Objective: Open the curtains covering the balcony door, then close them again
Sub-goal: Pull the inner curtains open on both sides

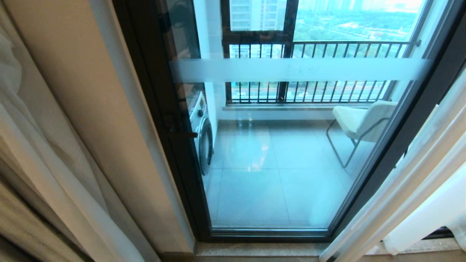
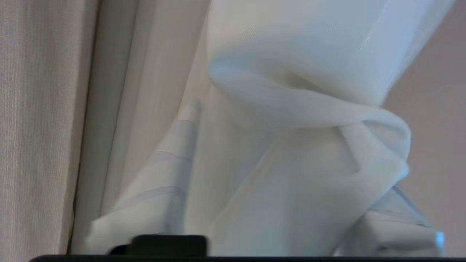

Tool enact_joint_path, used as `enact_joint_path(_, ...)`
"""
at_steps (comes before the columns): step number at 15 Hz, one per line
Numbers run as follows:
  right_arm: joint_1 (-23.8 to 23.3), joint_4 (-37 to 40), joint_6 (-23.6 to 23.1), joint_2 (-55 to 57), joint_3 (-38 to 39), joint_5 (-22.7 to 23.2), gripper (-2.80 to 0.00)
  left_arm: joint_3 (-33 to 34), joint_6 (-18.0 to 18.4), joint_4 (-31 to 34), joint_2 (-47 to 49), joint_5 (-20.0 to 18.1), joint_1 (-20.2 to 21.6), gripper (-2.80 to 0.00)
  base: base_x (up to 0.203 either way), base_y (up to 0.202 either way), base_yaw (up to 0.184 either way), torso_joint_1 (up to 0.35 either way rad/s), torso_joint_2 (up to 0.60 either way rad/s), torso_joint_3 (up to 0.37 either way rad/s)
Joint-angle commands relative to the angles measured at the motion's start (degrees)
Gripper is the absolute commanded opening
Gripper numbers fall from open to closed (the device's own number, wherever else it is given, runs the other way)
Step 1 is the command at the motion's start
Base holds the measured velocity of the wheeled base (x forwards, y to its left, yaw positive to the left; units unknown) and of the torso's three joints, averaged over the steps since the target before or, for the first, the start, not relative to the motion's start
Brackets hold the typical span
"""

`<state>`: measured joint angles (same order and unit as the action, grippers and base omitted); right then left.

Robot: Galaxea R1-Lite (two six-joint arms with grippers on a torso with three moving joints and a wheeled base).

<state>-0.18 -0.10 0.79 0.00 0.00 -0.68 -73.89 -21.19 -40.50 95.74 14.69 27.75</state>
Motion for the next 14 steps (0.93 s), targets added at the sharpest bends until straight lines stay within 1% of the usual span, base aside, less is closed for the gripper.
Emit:
enact_joint_path(1,0.0,0.0,0.0,0.0,0.0,0.0,-2.80,3.8,1.0,-0.6,-2.9,0.2,-0.1,0.00,0.000,0.000,0.000,0.000,0.00,0.000)
enact_joint_path(4,0.0,0.0,0.0,0.0,0.0,0.0,-2.80,13.3,1.7,-2.0,-10.3,0.3,-0.2,0.00,0.000,0.000,0.000,0.000,0.00,0.000)
enact_joint_path(8,0.0,0.0,0.0,0.0,0.0,0.0,-2.80,23.4,1.9,-1.9,-20.6,0.1,-0.6,0.00,0.000,0.000,0.000,0.000,0.00,0.000)
enact_joint_path(11,0.0,0.0,0.0,0.0,0.0,0.0,-2.80,32.0,2.5,-1.9,-27.8,0.3,-2.2,0.00,0.000,0.000,0.000,0.000,0.00,0.000)
enact_joint_path(14,0.0,0.0,0.0,0.0,0.0,0.0,-2.80,36.8,3.0,-1.9,-33.5,0.2,-3.3,0.00,0.000,0.000,0.000,0.000,0.00,0.000)
